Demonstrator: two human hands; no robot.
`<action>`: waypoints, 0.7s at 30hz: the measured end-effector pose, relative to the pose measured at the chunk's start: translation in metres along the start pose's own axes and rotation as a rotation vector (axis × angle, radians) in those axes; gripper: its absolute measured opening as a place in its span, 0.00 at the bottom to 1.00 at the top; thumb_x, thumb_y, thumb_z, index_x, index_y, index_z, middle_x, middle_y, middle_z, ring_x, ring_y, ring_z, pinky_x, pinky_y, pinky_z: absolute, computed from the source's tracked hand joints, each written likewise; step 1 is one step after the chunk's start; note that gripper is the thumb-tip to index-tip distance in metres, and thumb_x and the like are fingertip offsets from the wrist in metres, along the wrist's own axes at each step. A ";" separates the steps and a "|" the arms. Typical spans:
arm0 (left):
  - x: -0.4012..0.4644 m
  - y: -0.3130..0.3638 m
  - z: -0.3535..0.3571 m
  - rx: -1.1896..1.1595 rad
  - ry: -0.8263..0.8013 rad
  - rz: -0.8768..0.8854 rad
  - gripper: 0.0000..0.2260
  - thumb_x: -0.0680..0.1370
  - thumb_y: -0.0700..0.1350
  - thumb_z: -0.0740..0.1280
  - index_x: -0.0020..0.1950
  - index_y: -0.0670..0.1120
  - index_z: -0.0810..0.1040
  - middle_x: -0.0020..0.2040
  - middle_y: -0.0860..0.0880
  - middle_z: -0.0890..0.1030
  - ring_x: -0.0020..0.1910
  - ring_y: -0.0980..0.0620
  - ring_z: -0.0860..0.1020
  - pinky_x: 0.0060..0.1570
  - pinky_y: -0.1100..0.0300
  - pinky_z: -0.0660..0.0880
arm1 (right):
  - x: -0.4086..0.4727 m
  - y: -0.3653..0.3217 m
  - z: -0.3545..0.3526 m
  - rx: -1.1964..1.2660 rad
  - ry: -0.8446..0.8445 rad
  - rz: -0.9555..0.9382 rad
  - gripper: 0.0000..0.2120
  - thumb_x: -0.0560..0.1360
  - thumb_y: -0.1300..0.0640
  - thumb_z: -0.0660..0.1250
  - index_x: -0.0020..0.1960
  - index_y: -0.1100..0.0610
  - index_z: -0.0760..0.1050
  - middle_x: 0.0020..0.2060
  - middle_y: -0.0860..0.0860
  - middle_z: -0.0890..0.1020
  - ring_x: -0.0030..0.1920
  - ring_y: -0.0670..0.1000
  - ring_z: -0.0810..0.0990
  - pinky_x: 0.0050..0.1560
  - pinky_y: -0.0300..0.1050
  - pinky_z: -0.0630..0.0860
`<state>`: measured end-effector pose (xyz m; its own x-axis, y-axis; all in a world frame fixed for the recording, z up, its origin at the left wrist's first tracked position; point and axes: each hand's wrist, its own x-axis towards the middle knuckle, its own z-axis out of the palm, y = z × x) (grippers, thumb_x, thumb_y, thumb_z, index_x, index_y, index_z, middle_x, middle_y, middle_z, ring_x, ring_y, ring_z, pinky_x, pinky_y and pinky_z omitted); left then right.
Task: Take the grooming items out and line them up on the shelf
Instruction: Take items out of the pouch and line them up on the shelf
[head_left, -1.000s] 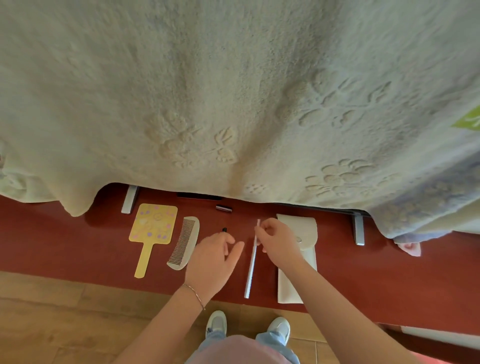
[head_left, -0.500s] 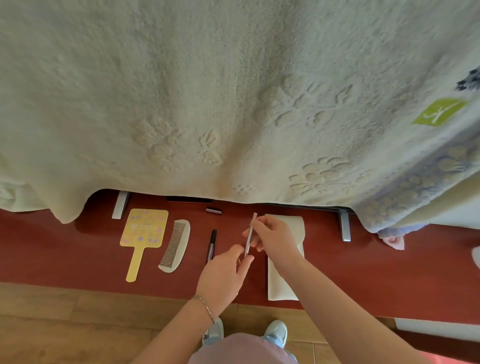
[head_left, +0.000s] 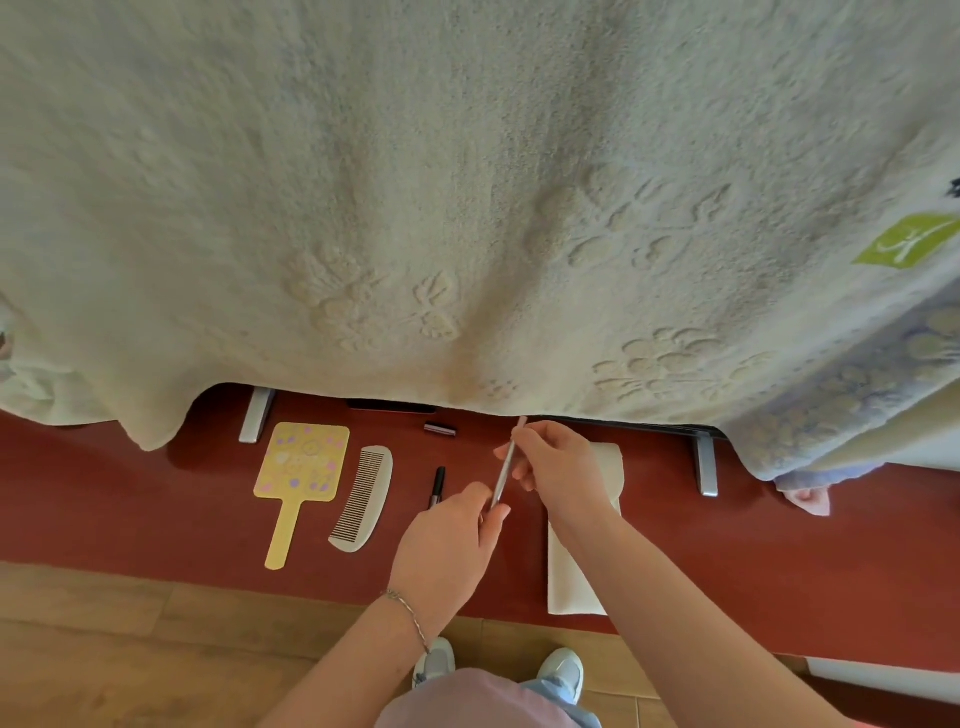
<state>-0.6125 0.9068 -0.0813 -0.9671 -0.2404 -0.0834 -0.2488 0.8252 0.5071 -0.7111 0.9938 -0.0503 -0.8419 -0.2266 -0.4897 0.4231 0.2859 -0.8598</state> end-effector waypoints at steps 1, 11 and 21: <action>-0.001 -0.001 0.001 0.019 -0.007 0.011 0.13 0.79 0.57 0.52 0.55 0.51 0.70 0.41 0.56 0.77 0.38 0.58 0.77 0.37 0.69 0.71 | 0.003 -0.002 0.000 0.020 0.020 0.003 0.11 0.77 0.58 0.62 0.43 0.64 0.79 0.24 0.48 0.79 0.23 0.43 0.71 0.28 0.35 0.69; -0.037 -0.006 0.026 0.106 -0.144 -0.072 0.15 0.79 0.60 0.51 0.45 0.52 0.70 0.38 0.55 0.75 0.36 0.55 0.75 0.34 0.65 0.70 | 0.025 0.000 -0.021 -0.311 -0.028 0.048 0.12 0.74 0.54 0.64 0.34 0.57 0.74 0.29 0.51 0.80 0.20 0.45 0.65 0.24 0.36 0.62; 0.015 -0.020 0.019 0.404 -0.137 -0.017 0.16 0.78 0.53 0.52 0.49 0.49 0.77 0.39 0.51 0.80 0.37 0.52 0.77 0.34 0.62 0.65 | 0.063 0.015 0.014 -0.592 -0.002 0.007 0.14 0.74 0.55 0.62 0.30 0.54 0.73 0.24 0.50 0.79 0.25 0.46 0.73 0.35 0.41 0.73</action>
<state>-0.6228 0.8963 -0.1095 -0.9540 -0.2085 -0.2156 -0.2397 0.9621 0.1303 -0.7533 0.9711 -0.0958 -0.8389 -0.2248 -0.4957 0.1689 0.7582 -0.6298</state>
